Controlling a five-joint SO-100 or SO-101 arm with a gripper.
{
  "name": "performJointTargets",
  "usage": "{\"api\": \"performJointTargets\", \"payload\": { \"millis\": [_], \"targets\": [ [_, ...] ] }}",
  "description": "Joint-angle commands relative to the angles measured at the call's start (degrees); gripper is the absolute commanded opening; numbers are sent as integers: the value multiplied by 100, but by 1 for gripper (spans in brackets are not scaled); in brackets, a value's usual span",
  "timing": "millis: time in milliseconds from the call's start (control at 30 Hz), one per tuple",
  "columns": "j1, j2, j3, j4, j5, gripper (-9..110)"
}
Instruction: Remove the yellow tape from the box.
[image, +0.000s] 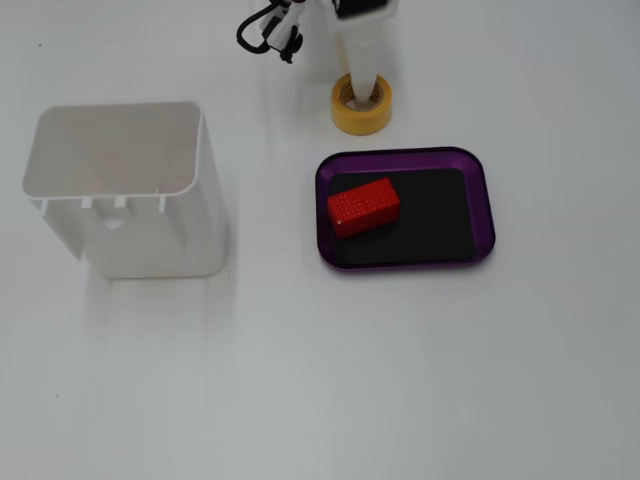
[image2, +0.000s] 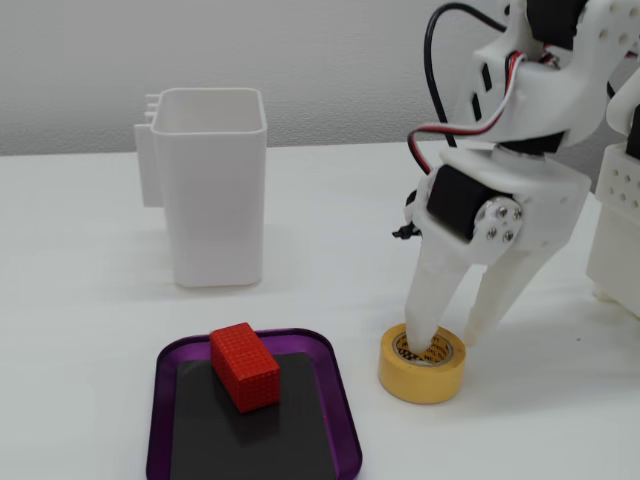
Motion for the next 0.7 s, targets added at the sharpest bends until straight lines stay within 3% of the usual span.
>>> {"api": "performJointTargets", "payload": {
  "millis": [0,267,667],
  "targets": [
    [-18,290,-993,721,18,15],
    [-9,2188,-1740,1723,26,15],
    [35,6003,1002,1881,-26,15]
  ]
}}
